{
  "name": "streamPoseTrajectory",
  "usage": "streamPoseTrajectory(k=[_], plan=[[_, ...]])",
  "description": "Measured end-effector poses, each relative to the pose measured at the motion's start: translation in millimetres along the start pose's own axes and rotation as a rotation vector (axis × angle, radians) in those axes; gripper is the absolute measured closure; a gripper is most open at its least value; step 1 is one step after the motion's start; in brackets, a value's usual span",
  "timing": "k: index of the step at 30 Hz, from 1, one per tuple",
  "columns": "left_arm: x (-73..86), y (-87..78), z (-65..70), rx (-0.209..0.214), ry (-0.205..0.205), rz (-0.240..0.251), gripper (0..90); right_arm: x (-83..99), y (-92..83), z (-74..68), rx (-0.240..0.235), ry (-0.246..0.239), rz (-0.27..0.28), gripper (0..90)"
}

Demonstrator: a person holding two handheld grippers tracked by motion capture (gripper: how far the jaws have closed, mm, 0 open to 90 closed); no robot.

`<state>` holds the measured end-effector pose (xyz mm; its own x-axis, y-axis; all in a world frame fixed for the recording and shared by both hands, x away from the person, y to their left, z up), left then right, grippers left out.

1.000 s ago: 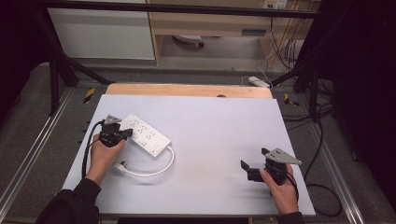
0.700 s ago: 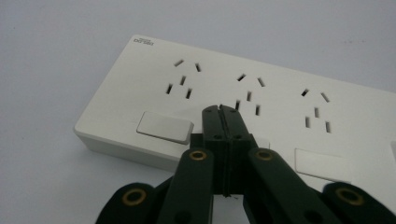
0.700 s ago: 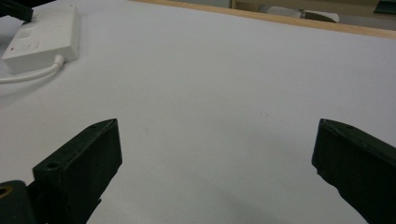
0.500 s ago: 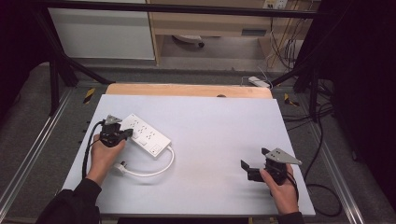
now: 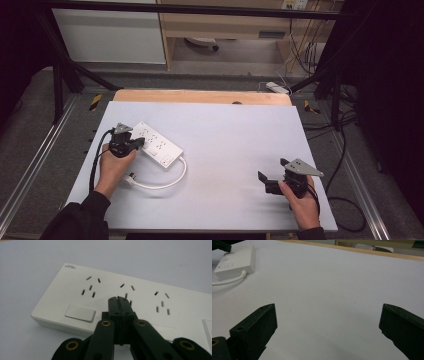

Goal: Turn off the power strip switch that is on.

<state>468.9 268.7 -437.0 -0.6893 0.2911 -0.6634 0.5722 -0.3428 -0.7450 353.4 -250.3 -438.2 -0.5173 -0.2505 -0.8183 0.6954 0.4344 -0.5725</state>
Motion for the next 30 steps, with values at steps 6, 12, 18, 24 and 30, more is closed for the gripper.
streamPoseTrajectory(k=[6, 12, 18, 24, 30], plan=[[-2.9, -5.2, 3.3, 0.005, 0.003, 0.029, 90.0, 0.0, -0.4, -0.1, 0.0, -0.001, -0.002, 2.0], [-5.9, -6.3, 6.1, 0.008, 0.018, 0.041, 90.0, 0.0, -0.4, -0.1, -0.002, 0.0, -0.001, 2.0], [-10.6, -12.1, 9.0, 0.021, 0.007, 0.085, 78.7, -0.1, -0.6, -0.3, -0.002, 0.002, -0.001, 2.0], [-16.9, -17.5, 11.9, 0.004, -0.006, 0.105, 55.2, -0.2, -0.2, -0.5, -0.001, -0.001, -0.001, 2.0], [-22.0, -20.1, 15.3, 0.003, -0.003, 0.102, 37.0, -0.2, -0.1, -0.4, -0.001, -0.001, -0.001, 2.0]])
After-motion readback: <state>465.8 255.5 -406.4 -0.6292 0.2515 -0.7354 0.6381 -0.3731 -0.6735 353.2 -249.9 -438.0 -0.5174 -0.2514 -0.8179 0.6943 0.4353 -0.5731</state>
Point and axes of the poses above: each handheld gripper's, and its own axes: y roughly forward along the jaws, x roughly out of its underside, z roughly to its right, the point moved 1 cm from there along y, roughly forward along the jaws, and after that the axes turned 10 degrees about -z, right-handed, at the moved point
